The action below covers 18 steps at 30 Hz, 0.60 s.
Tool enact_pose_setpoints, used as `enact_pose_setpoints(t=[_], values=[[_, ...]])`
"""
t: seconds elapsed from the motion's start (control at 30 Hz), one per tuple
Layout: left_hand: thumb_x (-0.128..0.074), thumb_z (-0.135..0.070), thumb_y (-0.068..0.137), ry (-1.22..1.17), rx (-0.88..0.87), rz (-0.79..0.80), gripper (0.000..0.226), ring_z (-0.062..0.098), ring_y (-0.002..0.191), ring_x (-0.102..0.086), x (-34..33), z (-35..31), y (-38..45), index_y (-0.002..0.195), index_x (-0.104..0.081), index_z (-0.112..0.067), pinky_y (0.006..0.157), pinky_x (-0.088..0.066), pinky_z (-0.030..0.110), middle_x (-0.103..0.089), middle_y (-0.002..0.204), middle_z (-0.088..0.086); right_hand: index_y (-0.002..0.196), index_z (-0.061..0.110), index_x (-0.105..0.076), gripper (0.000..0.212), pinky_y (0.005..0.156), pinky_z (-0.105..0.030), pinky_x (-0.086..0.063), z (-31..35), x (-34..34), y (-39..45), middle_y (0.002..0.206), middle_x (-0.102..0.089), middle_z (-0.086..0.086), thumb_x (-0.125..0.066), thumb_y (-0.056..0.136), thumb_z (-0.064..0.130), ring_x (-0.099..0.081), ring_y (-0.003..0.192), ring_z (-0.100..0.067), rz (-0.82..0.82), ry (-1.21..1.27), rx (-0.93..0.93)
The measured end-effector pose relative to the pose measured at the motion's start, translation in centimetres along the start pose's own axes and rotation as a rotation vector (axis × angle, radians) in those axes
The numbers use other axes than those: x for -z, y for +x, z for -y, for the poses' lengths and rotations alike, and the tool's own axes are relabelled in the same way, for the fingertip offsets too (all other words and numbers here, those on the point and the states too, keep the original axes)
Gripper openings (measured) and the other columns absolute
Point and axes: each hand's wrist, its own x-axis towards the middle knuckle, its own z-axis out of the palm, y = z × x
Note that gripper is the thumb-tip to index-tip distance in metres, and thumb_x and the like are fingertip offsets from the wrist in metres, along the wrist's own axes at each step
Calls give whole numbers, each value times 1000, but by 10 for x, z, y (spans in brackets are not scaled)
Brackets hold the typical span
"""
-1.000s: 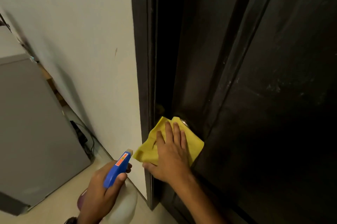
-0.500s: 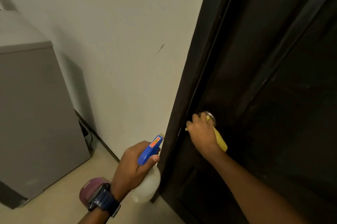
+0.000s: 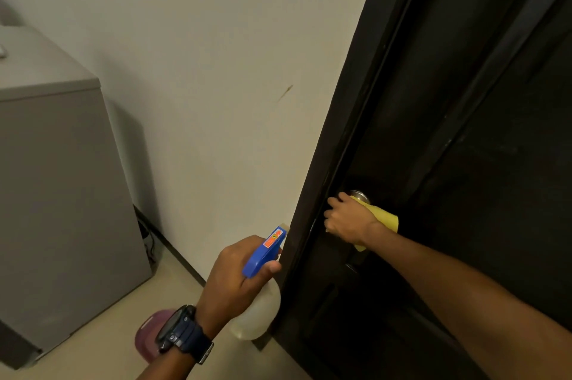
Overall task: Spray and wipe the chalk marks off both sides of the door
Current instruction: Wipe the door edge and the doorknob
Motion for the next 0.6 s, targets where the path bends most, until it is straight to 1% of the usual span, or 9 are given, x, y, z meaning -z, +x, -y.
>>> enact_pose_setpoints(t=[0.07, 0.13, 0.23, 0.3, 0.33, 0.4, 0.47, 0.53, 0.6], values=[[-23, -96, 76, -9, -1, -16, 88, 11, 87, -62, 0, 0, -1, 102, -66, -24, 74, -49, 23, -66, 86, -14, 80, 23, -73, 13, 76, -41, -44, 6, -11, 3, 84, -69, 4, -73, 85, 35, -59, 91, -24, -140, 73, -150], [-24, -96, 76, -19, 12, -31, 75, 8, 91, -63, -1, 0, -2, 100, -62, -35, 74, -50, 22, -67, 84, -18, 73, 23, -72, 17, 72, -38, -43, 21, -21, 6, 75, -67, 6, -77, 76, 39, -57, 84, -21, -322, 278, -426], [-25, -96, 76, -33, 43, -36, 69, 10, 89, -64, -6, 5, -5, 100, -59, -41, 73, -54, 27, -67, 97, -17, 77, 20, -71, 17, 76, -37, -40, 43, -18, 13, 79, -66, 5, -80, 67, 31, -54, 86, -21, -626, 642, -812], [-26, -97, 75, -31, 61, -32, 70, 12, 88, -64, -9, 7, -5, 99, -59, -40, 72, -55, 30, -68, 88, -13, 86, 22, -72, 23, 83, -37, -37, 52, -14, 16, 89, -66, 6, -80, 65, 27, -49, 97, -19, -762, 903, -1019], [-26, -96, 76, -24, 59, -29, 69, 12, 87, -64, -12, 7, -4, 98, -59, -40, 72, -56, 31, -68, 84, -13, 90, 22, -72, 25, 88, -39, -38, 57, -15, 17, 94, -67, 6, -81, 67, 26, -47, 103, -19, -806, 985, -1072], [-25, -94, 79, 1, 34, -21, 65, 11, 85, -64, -17, 6, 0, 98, -58, -42, 70, -55, 26, -67, 88, -14, 95, 20, -72, 27, 97, -46, -42, 70, -20, 15, 106, -67, 4, -80, 71, 28, -48, 115, -22, -852, 1018, -1055], [-25, -92, 82, 20, 15, -22, 66, 10, 82, -65, -22, 5, 6, 99, -61, -40, 70, -54, 21, -67, 91, -15, 101, 18, -72, 27, 106, -51, -40, 78, -30, 12, 120, -66, -1, -74, 77, 31, -51, 124, -29, -811, 946, -975], [-26, -91, 83, 17, 27, -35, 75, 13, 78, -65, -28, 6, 12, 99, -67, -29, 69, -56, 30, -68, 84, -13, 111, 16, -70, 29, 111, -56, -39, 83, -41, 6, 134, -61, -5, -61, 85, 24, -48, 131, -37, -773, 880, -918], [-27, -90, 83, 12, 35, -55, 73, 12, 80, -65, -34, 6, 18, 99, -66, -31, 69, -54, 31, -69, 88, -14, 126, 14, -64, 37, 113, -52, -37, 89, -46, -4, 144, -54, -6, -48, 93, 20, -40, 140, -34, -857, 976, -872]])
